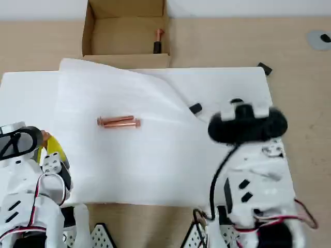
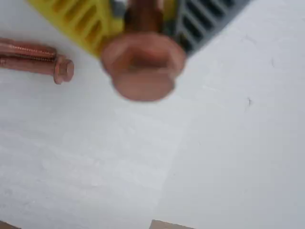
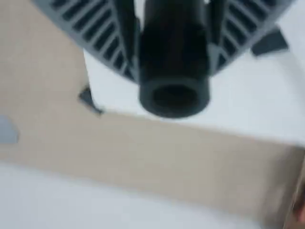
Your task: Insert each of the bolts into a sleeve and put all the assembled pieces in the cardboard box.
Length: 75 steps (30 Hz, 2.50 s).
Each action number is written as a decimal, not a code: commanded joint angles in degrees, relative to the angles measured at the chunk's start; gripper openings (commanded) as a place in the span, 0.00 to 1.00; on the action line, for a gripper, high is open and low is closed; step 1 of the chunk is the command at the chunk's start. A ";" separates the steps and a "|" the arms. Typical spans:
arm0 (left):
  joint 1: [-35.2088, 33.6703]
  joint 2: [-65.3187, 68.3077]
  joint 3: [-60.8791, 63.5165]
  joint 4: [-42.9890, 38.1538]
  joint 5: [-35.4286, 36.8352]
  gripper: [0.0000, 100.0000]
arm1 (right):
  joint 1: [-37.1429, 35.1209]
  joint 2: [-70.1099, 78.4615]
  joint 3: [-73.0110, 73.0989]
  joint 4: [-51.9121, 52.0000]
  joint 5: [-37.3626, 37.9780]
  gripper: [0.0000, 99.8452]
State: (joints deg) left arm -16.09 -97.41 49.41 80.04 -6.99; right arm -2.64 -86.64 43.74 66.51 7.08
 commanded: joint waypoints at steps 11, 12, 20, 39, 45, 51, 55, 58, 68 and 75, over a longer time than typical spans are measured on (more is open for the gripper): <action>-0.26 0.04 -2.37 -1.49 -0.18 0.01 | -2.15 -7.96 17.98 -12.84 -19.52 0.01; -0.26 0.13 -2.37 -1.67 -0.18 0.01 | -3.74 -7.69 18.07 -13.01 -19.87 0.01; -0.26 0.22 -2.37 -1.67 4.31 0.01 | -17.98 -8.31 25.54 -26.55 -25.93 0.01; 12.75 0.31 -0.35 -7.74 10.55 0.01 | -38.73 -7.78 53.67 -57.49 -10.11 0.01; 17.49 0.31 10.37 -21.80 8.97 0.01 | -45.14 -7.78 53.67 -57.41 -10.20 0.01; 17.49 0.04 21.01 -34.90 8.88 0.01 | -48.75 -7.78 53.67 -52.48 -13.27 0.01; 18.73 0.04 21.27 -39.03 9.05 0.01 | -48.75 -7.78 53.67 -49.49 -15.38 0.01; 22.95 0.04 19.08 -39.38 10.37 0.01 | -48.75 -7.78 53.67 -49.23 -15.38 0.01; 37.01 0.13 4.84 -30.51 12.75 0.01 | -48.57 -7.78 53.67 -49.14 -15.47 0.01; 37.01 0.22 3.52 -30.15 16.44 0.01 | -48.48 -7.78 53.67 -49.14 -15.47 0.01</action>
State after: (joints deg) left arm 20.31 -97.41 55.30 49.80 8.48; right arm -50.55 -94.37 97.45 17.19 -7.78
